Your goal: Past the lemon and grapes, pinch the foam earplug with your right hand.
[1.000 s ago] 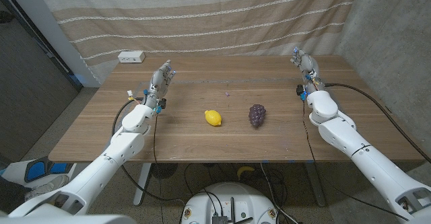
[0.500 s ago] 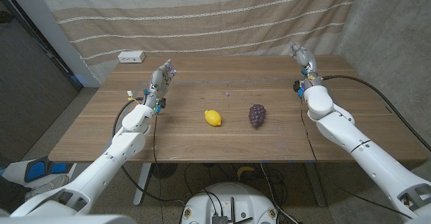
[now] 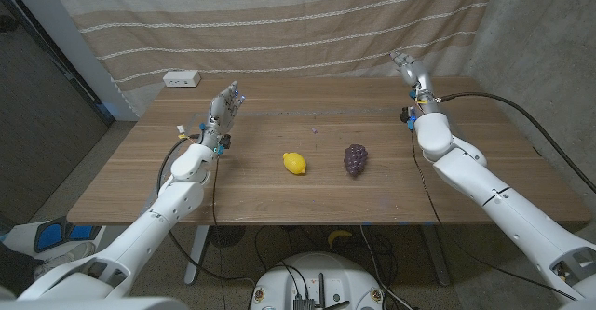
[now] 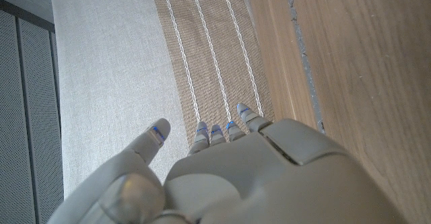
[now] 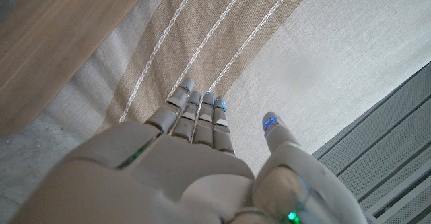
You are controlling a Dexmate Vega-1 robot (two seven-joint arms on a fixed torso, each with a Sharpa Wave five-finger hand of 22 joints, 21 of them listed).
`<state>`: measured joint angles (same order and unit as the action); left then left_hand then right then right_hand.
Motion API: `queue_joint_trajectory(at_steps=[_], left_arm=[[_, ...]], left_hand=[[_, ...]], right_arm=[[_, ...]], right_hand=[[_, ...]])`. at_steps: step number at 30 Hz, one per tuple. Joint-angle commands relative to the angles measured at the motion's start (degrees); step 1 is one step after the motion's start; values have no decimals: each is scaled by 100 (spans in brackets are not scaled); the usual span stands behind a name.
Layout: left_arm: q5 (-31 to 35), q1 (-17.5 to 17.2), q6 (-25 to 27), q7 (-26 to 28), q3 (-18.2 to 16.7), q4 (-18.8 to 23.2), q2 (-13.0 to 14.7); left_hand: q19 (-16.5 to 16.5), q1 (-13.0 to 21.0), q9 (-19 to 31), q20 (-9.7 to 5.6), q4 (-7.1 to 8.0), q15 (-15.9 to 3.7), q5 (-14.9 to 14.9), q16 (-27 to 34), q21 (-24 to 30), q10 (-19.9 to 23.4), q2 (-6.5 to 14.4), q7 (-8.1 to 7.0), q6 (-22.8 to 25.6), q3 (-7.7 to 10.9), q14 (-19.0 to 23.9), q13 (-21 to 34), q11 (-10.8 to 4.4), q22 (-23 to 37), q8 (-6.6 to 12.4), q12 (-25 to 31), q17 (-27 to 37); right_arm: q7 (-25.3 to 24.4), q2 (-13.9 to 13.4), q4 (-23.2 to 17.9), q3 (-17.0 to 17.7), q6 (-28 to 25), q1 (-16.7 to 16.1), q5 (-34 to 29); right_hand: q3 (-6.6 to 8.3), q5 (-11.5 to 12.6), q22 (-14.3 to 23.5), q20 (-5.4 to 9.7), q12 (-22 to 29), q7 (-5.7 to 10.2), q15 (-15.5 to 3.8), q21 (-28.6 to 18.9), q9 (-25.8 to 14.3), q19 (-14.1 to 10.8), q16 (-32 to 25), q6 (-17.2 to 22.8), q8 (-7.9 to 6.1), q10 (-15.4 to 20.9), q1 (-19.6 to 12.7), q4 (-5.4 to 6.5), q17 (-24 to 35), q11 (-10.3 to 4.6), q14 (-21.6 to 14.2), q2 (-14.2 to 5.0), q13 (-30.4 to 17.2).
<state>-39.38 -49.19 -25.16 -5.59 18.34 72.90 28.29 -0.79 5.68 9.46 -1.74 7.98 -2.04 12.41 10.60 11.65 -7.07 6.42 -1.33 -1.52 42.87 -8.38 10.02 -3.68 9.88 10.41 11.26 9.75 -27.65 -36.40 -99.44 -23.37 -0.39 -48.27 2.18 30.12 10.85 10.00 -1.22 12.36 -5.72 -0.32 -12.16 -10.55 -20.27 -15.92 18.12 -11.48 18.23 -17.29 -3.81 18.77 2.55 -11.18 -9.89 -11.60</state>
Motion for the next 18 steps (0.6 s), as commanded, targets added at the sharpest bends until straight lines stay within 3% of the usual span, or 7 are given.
queue_joint_trajectory(at_steps=[1,18], left_arm=[[93,25,-57,75,28,-22,-30],[184,-59,-95,203,23,98,10]], left_hand=[[45,-14,32,-84,56,-257,1,8,15,-43,501,-28,-12,-5,-24,7,-21,14,10,10,37],[27,-60,32,-103,100,-261,-11,-6,-2,-81,495,-50,-49,-25,-66,8,-22,16,-14,-15,40]], right_arm=[[48,-70,-154,-285,-494,227,-682],[264,-113,-433,-701,-1006,463,-1538]], right_hand=[[7,41,26,-16,21,6,3,-37,-5,-32,-39,69,-47,48,-39,-32,9,-23,-12,-6,-6],[9,45,25,-5,21,33,-49,-31,-7,-47,-52,122,-46,97,-78,-77,15,-61,-37,-1,-9]])
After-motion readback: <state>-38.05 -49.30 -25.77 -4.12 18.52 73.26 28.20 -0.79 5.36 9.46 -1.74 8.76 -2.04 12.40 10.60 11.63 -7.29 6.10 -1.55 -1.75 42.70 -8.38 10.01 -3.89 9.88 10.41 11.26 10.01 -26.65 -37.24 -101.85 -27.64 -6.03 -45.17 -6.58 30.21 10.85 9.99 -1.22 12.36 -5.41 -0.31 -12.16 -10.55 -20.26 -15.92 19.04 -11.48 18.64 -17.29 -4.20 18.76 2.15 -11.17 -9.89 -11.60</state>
